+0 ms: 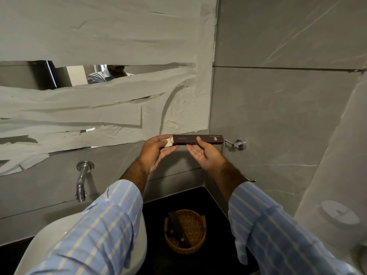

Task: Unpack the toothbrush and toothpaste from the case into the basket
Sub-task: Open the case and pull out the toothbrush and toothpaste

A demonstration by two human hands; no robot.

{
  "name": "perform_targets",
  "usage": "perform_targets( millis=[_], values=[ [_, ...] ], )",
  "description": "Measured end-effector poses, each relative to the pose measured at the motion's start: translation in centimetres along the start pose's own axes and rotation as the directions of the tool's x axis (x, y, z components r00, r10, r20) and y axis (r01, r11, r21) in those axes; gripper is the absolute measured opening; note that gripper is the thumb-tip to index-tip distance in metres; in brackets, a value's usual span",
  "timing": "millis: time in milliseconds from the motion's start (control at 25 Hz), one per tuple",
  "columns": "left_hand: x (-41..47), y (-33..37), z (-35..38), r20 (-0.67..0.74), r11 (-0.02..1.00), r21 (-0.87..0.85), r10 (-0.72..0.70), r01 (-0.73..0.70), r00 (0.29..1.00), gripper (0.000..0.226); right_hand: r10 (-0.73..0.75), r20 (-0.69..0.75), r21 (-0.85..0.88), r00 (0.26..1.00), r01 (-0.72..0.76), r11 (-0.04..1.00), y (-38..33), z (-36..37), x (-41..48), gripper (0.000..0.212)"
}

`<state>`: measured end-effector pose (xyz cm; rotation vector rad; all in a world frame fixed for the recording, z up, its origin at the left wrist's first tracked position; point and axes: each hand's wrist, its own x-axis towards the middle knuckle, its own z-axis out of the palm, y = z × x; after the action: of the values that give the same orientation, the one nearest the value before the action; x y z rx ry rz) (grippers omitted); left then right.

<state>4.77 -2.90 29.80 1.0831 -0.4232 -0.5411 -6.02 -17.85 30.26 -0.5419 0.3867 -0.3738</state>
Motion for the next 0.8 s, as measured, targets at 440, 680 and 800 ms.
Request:
perform_targets(
  millis=[440, 680, 800],
  values=[
    [0.7, -3.1, 0.9, -0.120, 0.921, -0.385, -0.117, 0.062, 0.986, 0.021, -0.284, 0.197, -0.594, 0.938, 0.344, 0.727, -3.3, 3.4, -0.4, 0.013],
    [0.2, -5.5, 2.2, 0.017, 0.887, -0.445, -0.127, 0.121, 0.992, 0.030, -0.287, 0.197, -0.772, 0.938, 0.328, 0.544, -5.1, 4.7, 0.2, 0.011],
    [0.3, -6.1, 2.4, 0.035, 0.914, -0.395, -0.088, 0.095, 0.995, 0.039, -0.244, 0.196, -0.772, 0.950, 0.303, 0.560, -5.8, 3.9, 0.5, 0.011]
  ],
)
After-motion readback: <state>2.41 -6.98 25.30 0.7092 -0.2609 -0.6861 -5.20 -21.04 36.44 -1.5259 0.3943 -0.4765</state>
